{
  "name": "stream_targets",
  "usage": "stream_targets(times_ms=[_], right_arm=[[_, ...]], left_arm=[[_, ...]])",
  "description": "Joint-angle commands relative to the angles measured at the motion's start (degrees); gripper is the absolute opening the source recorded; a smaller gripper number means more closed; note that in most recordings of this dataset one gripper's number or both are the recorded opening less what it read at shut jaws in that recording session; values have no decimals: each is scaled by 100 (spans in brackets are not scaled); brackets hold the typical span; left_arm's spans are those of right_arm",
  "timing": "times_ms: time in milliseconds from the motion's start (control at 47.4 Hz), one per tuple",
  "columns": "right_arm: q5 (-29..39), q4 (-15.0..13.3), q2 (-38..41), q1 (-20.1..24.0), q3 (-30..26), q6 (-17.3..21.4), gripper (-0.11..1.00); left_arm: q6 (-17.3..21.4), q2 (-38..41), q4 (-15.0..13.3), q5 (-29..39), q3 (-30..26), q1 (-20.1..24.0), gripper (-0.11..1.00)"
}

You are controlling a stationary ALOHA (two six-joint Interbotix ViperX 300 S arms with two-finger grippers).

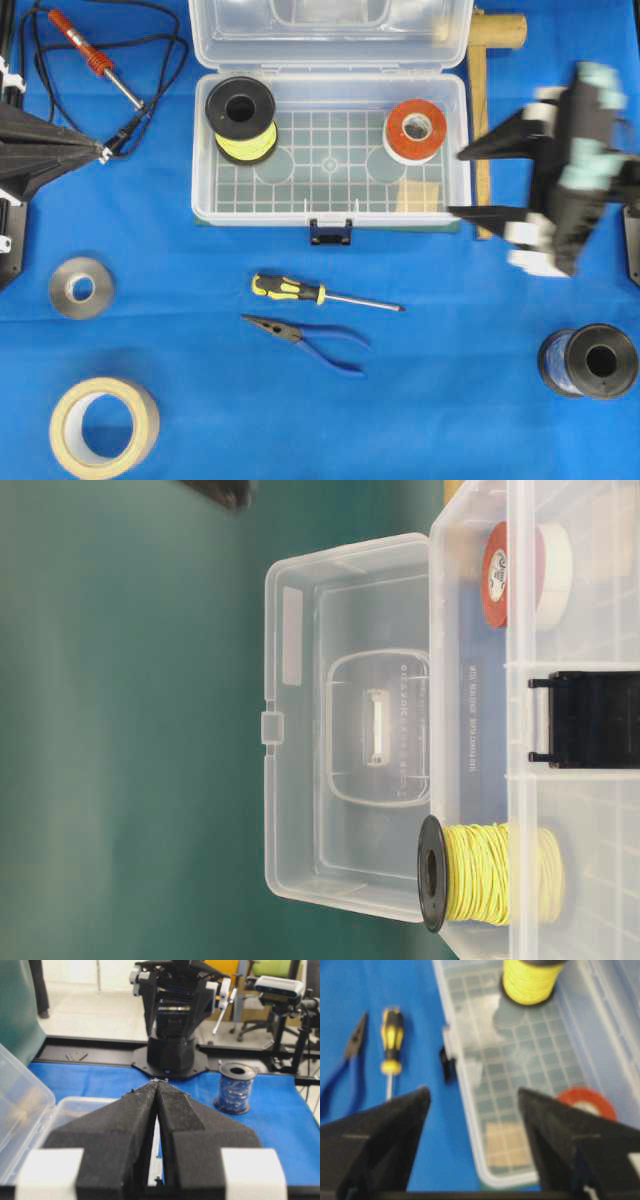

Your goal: Pick the screwdriver from the toolbox among several items.

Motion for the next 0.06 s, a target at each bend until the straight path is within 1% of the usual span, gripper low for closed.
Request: stream_targets(times_ms=[0, 42], right_arm=[[-316, -105, -545, -9, 439, 9, 72], [-396, -132, -729, -26, 624, 9, 72]], left_arm=[[9, 35, -9, -26, -70, 9, 0], [18, 35, -9, -26, -70, 9, 0]])
